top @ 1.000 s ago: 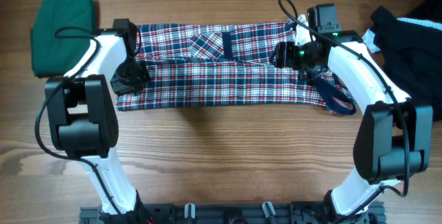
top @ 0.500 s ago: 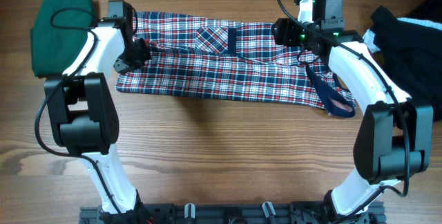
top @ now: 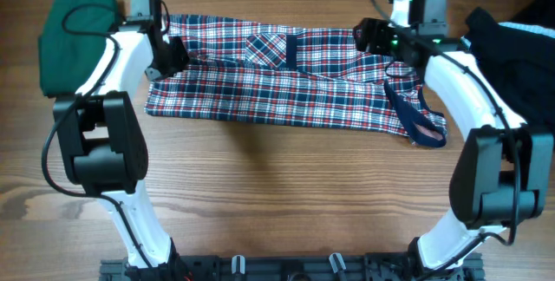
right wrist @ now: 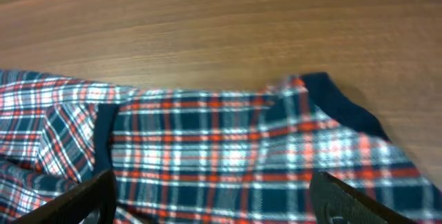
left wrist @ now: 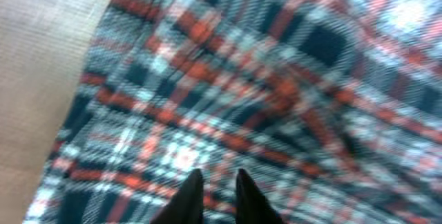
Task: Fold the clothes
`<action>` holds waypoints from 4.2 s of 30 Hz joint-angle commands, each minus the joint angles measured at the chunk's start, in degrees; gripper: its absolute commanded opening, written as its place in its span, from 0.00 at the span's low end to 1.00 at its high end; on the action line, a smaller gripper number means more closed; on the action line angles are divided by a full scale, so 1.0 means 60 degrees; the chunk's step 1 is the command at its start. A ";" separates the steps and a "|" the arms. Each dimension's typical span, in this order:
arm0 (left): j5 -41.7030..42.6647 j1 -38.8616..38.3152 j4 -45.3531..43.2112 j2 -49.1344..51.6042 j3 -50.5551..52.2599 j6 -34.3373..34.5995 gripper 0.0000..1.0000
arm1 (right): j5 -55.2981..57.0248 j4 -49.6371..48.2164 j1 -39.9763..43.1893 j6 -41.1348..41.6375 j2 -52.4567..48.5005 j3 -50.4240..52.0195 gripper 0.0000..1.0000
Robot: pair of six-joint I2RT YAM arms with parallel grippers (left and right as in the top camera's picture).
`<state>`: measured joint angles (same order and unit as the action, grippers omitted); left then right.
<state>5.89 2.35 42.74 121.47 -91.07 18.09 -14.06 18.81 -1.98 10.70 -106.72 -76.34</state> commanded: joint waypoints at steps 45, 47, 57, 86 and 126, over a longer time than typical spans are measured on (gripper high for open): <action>-0.1534 0.0055 0.0718 -0.0077 0.2197 0.0127 0.04 | 0.0448 0.2412 -0.0892 0.0852 -0.0430 0.2783 0.04; -0.1541 0.0055 0.0729 -0.0077 0.2550 0.0313 0.04 | 0.0433 0.2539 -0.0892 0.0998 -0.0433 0.2889 0.04; -0.1534 0.0055 0.1293 -0.0077 0.3956 0.0794 0.04 | 0.0299 0.4029 -0.0892 0.1297 -0.0430 0.2940 0.04; 0.0113 -0.0627 0.2528 -0.0077 0.5519 0.1566 0.04 | -0.0302 0.4572 -0.0892 0.2313 -0.0430 0.4867 0.04; -0.0612 0.0131 -0.0047 -0.0077 0.5515 0.1778 0.04 | 0.1428 0.2524 0.1031 0.2710 -0.0430 0.4980 0.04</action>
<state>14.50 3.11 62.08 112.20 -62.24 28.21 -34.35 38.48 1.69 28.75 -103.53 -48.73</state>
